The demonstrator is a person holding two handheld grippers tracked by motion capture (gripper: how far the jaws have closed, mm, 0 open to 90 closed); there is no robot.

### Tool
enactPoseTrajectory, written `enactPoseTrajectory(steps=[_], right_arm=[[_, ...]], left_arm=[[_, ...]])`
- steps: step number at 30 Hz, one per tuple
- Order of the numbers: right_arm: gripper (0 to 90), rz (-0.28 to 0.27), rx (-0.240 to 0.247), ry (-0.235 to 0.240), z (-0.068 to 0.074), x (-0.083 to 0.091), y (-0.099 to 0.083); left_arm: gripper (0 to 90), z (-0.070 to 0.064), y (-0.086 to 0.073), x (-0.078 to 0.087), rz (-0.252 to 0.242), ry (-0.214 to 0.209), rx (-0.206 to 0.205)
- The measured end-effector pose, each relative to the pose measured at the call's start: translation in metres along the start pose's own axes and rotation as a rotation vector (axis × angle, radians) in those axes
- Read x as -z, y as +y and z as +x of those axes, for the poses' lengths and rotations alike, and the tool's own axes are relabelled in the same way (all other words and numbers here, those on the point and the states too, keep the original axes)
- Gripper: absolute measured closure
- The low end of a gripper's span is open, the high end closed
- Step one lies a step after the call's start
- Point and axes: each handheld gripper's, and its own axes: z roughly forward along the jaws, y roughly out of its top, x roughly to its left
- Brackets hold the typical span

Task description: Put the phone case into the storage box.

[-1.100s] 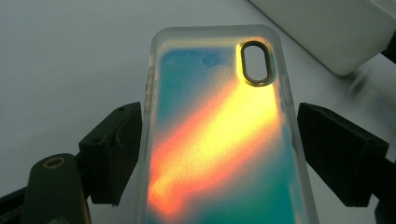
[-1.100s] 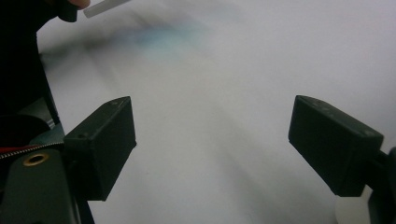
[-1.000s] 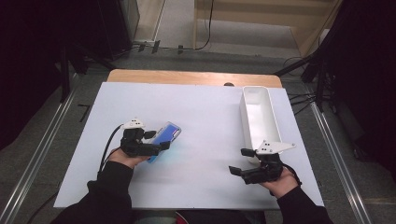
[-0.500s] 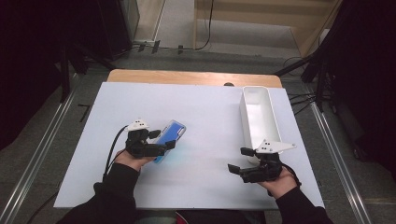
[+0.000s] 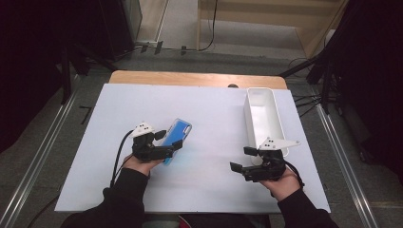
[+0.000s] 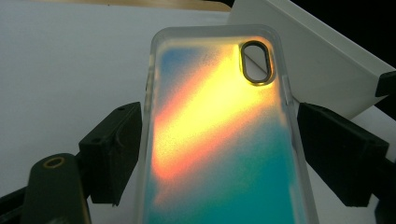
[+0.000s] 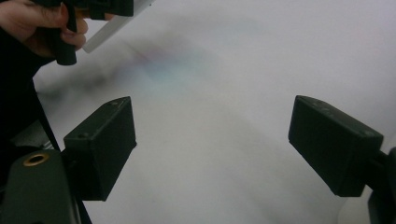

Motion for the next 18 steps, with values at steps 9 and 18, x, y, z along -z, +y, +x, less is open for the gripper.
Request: enactPoseTrajectory(steps=[9,18], right_arm=[[13.6,-0.014,-0.024,-0.021,0.003,-0.002,0.011],[13.7,-0.015,-0.042,-0.032,0.004,-0.003,0.02]], left_arm=[[16.2,-0.008,-0.003,-0.006,-0.034,-0.008,0.022],[16.2,-0.016,-0.008,-0.012,-0.065,-0.013,0.043]])
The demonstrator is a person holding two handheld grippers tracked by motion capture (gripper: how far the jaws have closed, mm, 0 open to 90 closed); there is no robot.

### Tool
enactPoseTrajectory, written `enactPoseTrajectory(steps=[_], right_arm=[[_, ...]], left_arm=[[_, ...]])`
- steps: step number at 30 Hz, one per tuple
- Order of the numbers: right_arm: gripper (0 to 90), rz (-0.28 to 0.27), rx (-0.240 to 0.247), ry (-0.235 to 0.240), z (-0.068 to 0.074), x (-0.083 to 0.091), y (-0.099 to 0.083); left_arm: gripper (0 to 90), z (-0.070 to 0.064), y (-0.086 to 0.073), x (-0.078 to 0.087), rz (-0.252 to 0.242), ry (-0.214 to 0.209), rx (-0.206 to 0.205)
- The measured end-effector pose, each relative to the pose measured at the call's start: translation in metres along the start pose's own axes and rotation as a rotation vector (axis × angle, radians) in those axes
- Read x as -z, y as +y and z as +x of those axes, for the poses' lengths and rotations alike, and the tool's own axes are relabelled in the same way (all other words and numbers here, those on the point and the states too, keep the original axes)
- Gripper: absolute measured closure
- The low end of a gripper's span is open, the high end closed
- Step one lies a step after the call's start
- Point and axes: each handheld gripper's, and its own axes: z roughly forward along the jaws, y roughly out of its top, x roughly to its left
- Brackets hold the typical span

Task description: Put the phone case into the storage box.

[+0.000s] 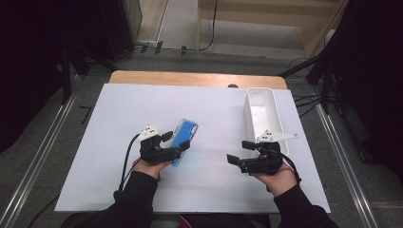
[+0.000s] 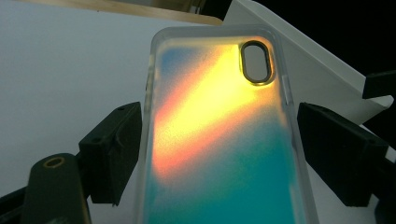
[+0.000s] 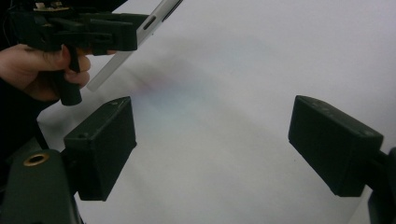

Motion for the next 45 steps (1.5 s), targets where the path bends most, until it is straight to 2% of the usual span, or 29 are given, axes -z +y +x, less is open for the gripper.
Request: enactPoseTrajectory(steps=[5,17,27,30,36,45], right_arm=[[13.7,0.005,-0.005,0.001,0.004,-0.003,0.007],[14.1,0.008,-0.014,0.008,0.008,-0.013,0.024],[14.1,0.016,-0.009,0.005,0.011,-0.02,0.039],[14.1,0.014,-0.007,0.011,0.012,-0.02,0.041],[14.1,0.017,-0.032,0.024,0.012,-0.022,0.049],[14.2,0.027,-0.028,0.035,0.013,-0.028,0.059]], left_arm=[[16.2,-0.002,-0.002,-0.001,-0.033,-0.006,0.018],[16.2,-0.006,-0.007,-0.002,-0.058,-0.008,0.06],[16.2,-0.009,-0.009,-0.003,-0.072,-0.004,0.056],[16.2,-0.009,-0.009,-0.003,-0.065,-0.001,0.046],[16.2,-0.01,-0.01,-0.005,-0.066,-0.006,0.046],[16.2,-0.01,-0.011,-0.006,-0.056,-0.019,0.042]])
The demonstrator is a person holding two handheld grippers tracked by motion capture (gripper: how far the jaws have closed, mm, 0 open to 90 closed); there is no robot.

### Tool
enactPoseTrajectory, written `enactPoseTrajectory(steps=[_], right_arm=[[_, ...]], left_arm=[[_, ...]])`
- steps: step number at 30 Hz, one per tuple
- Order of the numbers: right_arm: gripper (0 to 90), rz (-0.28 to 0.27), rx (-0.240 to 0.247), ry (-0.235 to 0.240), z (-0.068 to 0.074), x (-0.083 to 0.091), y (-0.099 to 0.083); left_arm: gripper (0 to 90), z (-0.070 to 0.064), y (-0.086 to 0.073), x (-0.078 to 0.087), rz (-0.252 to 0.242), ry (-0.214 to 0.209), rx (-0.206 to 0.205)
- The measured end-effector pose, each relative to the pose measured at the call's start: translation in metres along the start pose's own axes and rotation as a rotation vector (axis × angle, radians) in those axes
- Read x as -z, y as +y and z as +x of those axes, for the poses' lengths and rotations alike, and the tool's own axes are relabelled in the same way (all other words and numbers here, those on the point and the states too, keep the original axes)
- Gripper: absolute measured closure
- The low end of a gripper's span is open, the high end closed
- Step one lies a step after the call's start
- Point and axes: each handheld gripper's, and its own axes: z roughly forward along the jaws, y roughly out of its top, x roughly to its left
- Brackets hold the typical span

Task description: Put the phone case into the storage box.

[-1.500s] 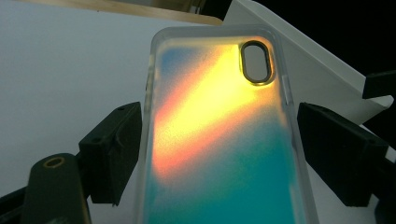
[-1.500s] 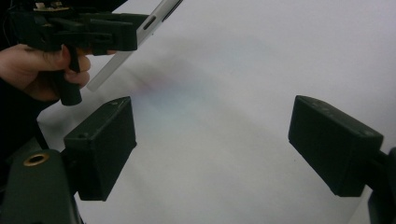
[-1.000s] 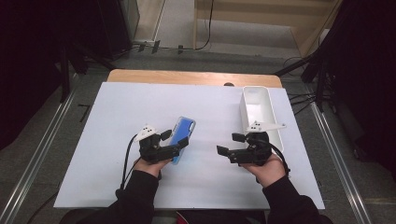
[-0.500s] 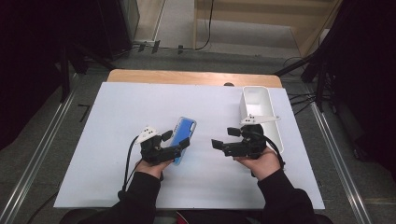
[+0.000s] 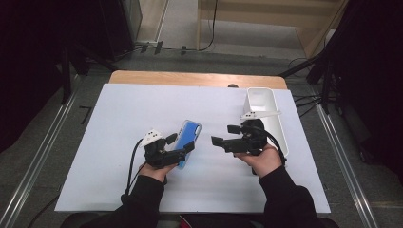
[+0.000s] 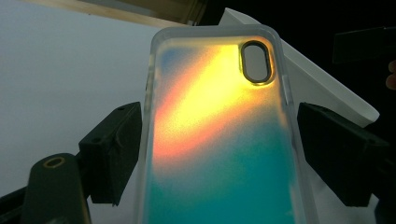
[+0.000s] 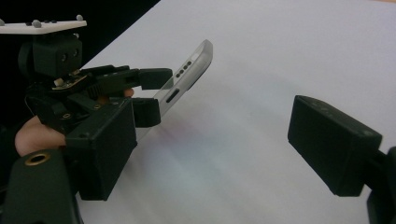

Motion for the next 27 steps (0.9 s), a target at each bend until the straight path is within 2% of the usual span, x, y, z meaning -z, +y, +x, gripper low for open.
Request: enactPoseTrajectory(steps=[2,9,19,27], right_arm=[[14.1,0.003,0.014,-0.002,0.0,-0.002,0.003],[14.1,0.014,0.013,0.004,0.002,-0.009,0.011],[14.1,0.021,-0.014,0.021,0.001,-0.023,0.018],[14.1,0.019,-0.026,0.016,-0.001,-0.033,0.022]], left_arm=[[16.2,0.0,0.0,0.0,0.0,0.001,-0.001],[16.2,-0.001,-0.001,0.0,-0.013,0.003,-0.018],[16.2,-0.003,-0.002,0.0,-0.034,0.008,-0.036],[16.2,-0.005,-0.003,0.0,-0.048,0.02,-0.045]])
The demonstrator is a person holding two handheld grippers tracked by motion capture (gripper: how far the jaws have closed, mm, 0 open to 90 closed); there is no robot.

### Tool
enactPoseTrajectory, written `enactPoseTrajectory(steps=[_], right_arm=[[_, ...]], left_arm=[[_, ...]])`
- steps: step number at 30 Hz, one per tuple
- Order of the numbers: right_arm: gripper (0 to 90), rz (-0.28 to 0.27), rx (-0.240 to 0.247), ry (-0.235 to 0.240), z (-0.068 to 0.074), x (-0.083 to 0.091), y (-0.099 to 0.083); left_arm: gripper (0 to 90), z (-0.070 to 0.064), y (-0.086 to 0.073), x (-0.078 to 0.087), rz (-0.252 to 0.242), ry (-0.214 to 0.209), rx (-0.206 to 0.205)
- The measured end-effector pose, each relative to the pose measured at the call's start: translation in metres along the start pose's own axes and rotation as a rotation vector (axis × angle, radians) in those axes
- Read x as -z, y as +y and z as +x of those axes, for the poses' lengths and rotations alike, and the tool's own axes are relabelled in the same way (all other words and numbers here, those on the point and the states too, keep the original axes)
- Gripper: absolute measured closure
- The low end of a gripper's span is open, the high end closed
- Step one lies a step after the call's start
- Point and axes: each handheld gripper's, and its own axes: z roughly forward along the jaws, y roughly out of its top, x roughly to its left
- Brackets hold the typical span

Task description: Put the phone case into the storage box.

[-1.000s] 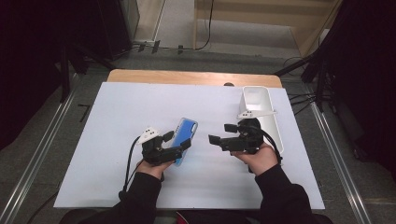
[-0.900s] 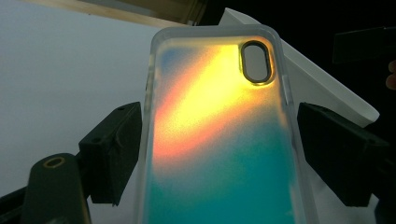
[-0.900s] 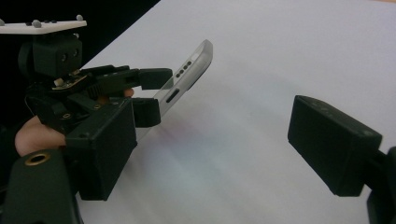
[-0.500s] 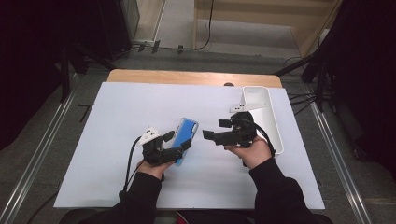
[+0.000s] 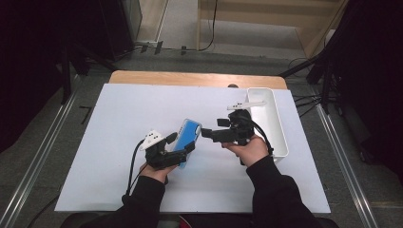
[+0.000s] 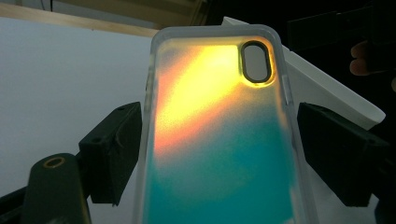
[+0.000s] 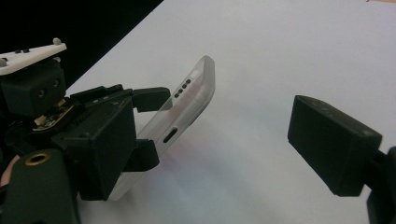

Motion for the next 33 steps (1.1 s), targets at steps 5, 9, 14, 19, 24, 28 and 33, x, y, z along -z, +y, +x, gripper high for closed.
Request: enactPoseTrajectory(steps=[5,9,14,19,24,28,33], right_arm=[[14.1,0.0,-0.015,0.009,-0.001,-0.007,0.0],[14.2,-0.001,-0.031,0.014,-0.002,-0.01,0.001],[14.2,-0.005,-0.041,0.01,-0.002,-0.015,0.001],[14.2,0.001,-0.055,0.012,-0.002,-0.021,0.001],[14.2,0.008,-0.061,0.012,-0.002,-0.028,0.001],[14.2,0.014,-0.067,0.018,-0.003,-0.033,0.0],[21.4,0.023,-0.07,0.023,-0.003,-0.038,-0.002]], left_arm=[[16.2,-0.002,-0.001,-0.002,0.001,-0.004,-0.002],[16.2,-0.004,-0.003,-0.003,0.004,-0.004,-0.015],[16.2,-0.006,-0.004,-0.004,0.006,0.001,-0.018],[16.2,-0.007,-0.004,-0.004,0.002,0.003,-0.017],[16.2,-0.008,-0.004,-0.004,-0.013,0.004,-0.021],[16.2,-0.008,-0.004,-0.004,-0.02,-0.001,-0.018],[16.2,-0.008,-0.005,-0.005,-0.017,-0.003,-0.021]])
